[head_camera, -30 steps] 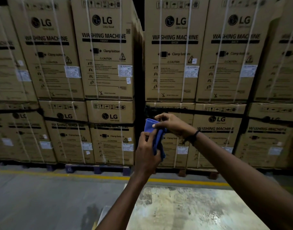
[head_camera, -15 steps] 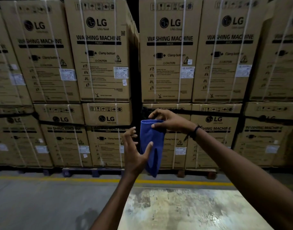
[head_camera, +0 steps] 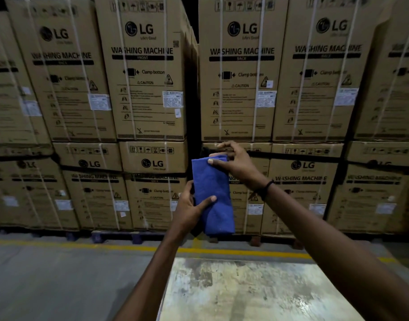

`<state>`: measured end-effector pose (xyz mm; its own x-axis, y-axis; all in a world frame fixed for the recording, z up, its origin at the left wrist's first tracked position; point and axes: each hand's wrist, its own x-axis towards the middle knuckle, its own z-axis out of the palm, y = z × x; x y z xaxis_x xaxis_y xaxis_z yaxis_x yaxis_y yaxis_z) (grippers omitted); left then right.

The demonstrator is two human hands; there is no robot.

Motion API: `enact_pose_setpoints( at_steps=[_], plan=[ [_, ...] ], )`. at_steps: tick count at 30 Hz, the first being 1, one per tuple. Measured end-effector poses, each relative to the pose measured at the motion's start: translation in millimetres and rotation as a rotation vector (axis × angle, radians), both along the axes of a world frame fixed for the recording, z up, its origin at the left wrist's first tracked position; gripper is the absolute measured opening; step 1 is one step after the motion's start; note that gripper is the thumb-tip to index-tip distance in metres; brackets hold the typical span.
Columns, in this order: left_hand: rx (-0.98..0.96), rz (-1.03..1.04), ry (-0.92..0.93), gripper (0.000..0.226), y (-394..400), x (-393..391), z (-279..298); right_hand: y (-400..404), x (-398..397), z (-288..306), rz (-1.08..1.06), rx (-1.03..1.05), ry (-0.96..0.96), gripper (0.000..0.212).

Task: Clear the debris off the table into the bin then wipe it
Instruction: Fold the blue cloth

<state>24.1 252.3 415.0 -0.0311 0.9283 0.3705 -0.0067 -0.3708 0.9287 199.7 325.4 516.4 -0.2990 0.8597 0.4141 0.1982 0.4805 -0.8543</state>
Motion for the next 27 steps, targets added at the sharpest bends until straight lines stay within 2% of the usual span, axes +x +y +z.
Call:
enact_pose_setpoints(
  at_steps=[3,9,13,16,18,21,24,27],
  plan=[
    [0.011,0.032,-0.006,0.065,2,-4,-2,-6,-5,-17,0.006,-0.235,0.138,0.081],
    [0.016,0.089,0.004,0.058,-1,-6,-9,-25,-9,-50,0.078,-0.447,0.182,0.075],
    [-0.049,0.091,-0.037,0.051,-9,-4,-16,-33,-7,-70,0.118,-0.398,0.240,0.058],
    [-0.087,0.144,-0.031,0.062,-21,-9,-27,-37,-10,-86,0.087,-0.277,0.222,0.042],
    [-0.086,0.192,-0.019,0.070,-33,-16,-38,-38,-17,-100,0.066,-0.157,0.172,0.038],
    [-0.123,0.186,0.020,0.083,-55,-33,-56,-44,-30,-119,0.087,-0.093,0.093,0.042],
    [-0.159,0.186,0.110,0.077,-81,-56,-76,-53,-45,-140,0.200,-0.097,-0.021,0.050],
    [-0.203,0.224,0.118,0.072,-116,-82,-94,-73,-66,-167,0.398,-0.189,-0.118,0.081]
  ],
)
